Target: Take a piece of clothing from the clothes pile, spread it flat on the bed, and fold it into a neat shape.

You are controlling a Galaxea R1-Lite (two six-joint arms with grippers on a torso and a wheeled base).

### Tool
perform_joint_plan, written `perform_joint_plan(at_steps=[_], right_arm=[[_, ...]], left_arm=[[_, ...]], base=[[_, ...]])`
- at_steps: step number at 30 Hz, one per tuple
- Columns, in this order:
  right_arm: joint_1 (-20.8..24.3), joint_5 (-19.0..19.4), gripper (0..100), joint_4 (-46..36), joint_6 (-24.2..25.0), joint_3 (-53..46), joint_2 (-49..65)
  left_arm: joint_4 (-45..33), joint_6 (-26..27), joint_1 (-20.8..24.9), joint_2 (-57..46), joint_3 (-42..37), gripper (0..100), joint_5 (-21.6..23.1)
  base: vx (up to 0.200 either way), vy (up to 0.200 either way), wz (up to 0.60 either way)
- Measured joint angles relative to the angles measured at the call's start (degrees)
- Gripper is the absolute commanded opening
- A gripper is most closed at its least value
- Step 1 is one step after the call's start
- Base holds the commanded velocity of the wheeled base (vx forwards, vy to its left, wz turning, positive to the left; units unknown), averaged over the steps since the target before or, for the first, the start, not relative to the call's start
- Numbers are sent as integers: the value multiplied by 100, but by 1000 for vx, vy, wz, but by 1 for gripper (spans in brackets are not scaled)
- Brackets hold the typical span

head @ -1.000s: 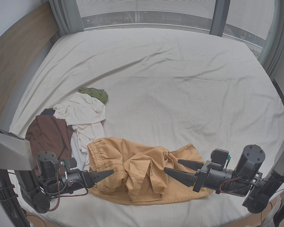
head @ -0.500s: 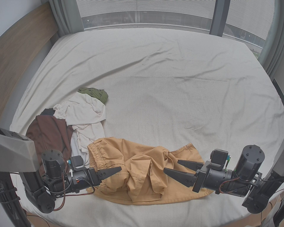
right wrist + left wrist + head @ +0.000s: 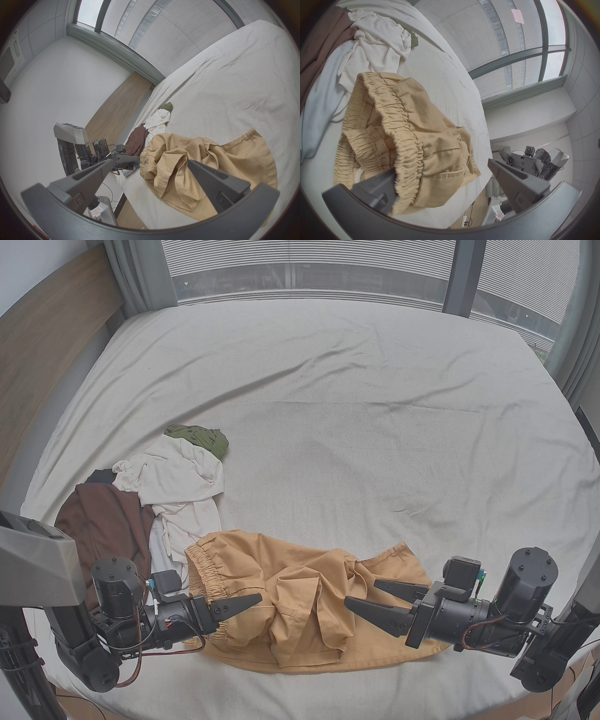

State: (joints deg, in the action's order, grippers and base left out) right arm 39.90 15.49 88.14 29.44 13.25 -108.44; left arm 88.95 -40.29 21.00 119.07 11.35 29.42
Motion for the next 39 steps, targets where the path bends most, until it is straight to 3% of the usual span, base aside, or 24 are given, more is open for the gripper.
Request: perform_joint_plan(at_steps=[20, 39], right_arm=[[144, -12, 100, 0, 4, 26, -289], [364, -184, 100, -20, 343, 1039, -1412]], left_arm=[[0, -87, -227, -424, 227, 0, -79], [0, -38, -464, -661, 234, 0, -112]], base=[[0, 0, 0], [0, 0, 0]])
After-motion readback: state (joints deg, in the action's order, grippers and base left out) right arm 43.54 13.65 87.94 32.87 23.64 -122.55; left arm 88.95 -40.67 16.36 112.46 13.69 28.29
